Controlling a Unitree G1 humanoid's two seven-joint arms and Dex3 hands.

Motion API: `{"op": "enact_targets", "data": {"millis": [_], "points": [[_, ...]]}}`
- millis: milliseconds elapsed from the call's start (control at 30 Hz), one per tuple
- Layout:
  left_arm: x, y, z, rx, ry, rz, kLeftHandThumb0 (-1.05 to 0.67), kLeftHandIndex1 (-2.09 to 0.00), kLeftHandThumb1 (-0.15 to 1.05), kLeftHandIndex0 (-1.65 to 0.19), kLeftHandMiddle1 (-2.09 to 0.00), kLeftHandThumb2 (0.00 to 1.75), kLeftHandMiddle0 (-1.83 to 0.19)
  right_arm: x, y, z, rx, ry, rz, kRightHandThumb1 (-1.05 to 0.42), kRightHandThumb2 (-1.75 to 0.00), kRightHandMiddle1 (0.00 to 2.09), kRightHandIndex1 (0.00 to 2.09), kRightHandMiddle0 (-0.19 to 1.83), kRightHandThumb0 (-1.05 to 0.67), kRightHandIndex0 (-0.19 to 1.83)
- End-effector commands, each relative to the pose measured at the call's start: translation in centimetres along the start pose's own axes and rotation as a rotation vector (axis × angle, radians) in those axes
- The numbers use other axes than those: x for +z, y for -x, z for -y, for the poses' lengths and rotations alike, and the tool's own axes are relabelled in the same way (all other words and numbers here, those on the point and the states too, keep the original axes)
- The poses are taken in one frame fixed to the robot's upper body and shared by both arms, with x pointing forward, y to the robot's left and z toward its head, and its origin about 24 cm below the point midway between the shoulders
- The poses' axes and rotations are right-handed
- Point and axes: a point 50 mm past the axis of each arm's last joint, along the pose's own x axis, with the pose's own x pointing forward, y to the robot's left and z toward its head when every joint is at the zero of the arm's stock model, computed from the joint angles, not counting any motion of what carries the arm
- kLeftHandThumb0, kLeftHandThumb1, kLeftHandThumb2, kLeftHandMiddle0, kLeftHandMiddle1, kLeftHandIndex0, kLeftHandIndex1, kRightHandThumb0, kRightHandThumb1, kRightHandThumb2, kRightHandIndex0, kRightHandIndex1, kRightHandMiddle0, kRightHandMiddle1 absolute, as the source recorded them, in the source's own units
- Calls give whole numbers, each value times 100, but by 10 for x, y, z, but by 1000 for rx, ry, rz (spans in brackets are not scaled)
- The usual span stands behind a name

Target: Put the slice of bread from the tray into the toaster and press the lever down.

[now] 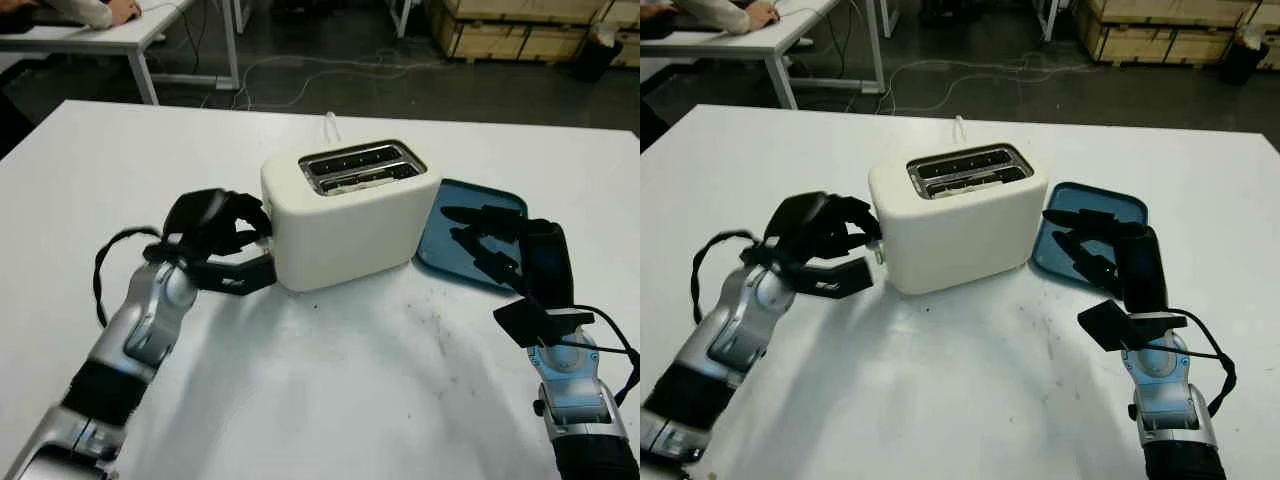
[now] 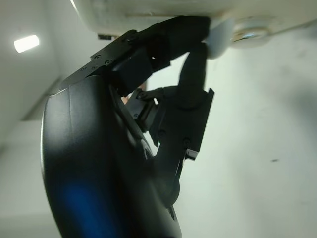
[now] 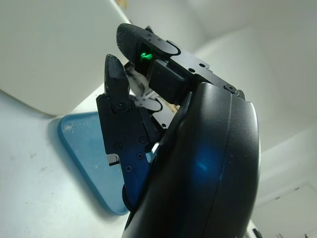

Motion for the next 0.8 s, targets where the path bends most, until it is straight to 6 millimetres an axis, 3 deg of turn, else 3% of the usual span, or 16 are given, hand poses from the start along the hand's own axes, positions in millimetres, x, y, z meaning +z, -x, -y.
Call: {"op": "enact_targets", "data": {"millis": [0,267,567,767], "points": [[10,19,49,-212,109,65,-27,-58,92,-94,-112,29,-81,3,1,0,-2,-12,14,-92,-16,0,89,111,-25,90],[9,25,28,-130,119,110,-29,-64,92,-91,-124,35,-79,1,1,-2,0,-11,13,-92,-16,0,90,111,-25,90],[9,29,8,-91,40,145,-26,-65,92,-90,-114,31,-80,1,1,-3,-4,-23,14,-92,-17,0,91,110,-26,88],[9,36,-28,37,11,193,-29,-67,92,-89,-125,23,-78,0,-3,0,2,-28,24,-92,-18,0,91,108,-27,85]]}}
